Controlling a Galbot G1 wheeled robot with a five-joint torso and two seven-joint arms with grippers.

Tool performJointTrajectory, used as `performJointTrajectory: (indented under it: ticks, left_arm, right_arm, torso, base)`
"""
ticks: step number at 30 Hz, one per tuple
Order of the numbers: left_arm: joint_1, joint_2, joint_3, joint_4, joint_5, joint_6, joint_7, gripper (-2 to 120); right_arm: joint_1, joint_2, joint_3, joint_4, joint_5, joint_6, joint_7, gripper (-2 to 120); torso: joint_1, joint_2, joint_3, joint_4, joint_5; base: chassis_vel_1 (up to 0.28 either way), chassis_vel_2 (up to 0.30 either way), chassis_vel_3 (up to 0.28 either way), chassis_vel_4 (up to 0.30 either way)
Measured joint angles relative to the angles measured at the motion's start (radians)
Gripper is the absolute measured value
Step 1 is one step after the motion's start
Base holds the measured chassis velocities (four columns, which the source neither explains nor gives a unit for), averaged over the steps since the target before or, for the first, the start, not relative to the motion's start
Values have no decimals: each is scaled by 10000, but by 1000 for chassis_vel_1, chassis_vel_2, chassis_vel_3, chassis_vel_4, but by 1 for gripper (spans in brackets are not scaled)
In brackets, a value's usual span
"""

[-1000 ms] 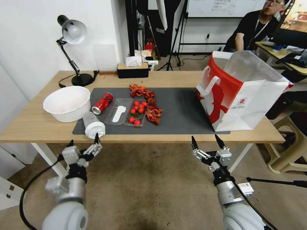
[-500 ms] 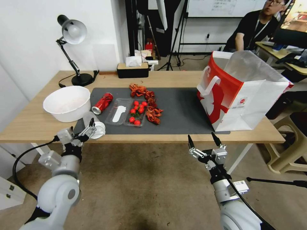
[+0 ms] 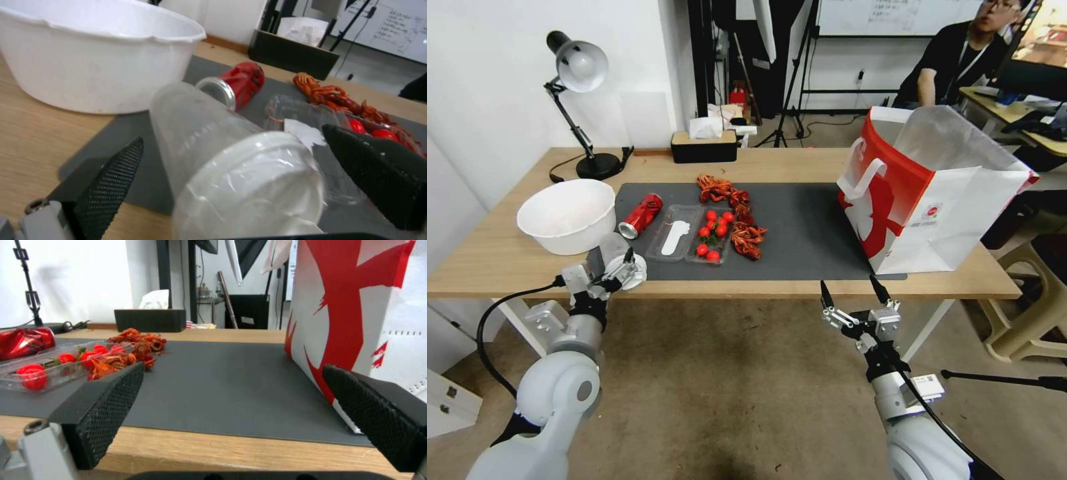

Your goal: Pick up the trash from the table and place it into the takeout bag.

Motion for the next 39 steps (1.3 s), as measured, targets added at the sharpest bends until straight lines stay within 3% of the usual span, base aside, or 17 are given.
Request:
performJointTrajectory:
  ticks: [28, 34, 39]
  left_arm:
    - [-255, -220, 300, 557, 420, 249, 51, 99]
    - [-272, -286, 310, 597, 405, 204, -2, 79]
    - [-277, -274, 298, 650, 346, 123, -47, 74]
  right_arm:
    - [138, -60, 34, 14, 101, -209, 173, 100]
    - [225, -69, 12, -42, 129, -225, 211, 100]
    - [286, -78, 9, -79, 135, -225, 233, 100]
  torso:
    - [-2, 2, 0, 0, -1]
    - [-3, 2, 0, -1, 1]
    - [-3, 2, -1, -1, 1]
  base:
    - [0, 0, 0, 0]
    - [0, 0, 0, 0]
    - [0, 0, 0, 0]
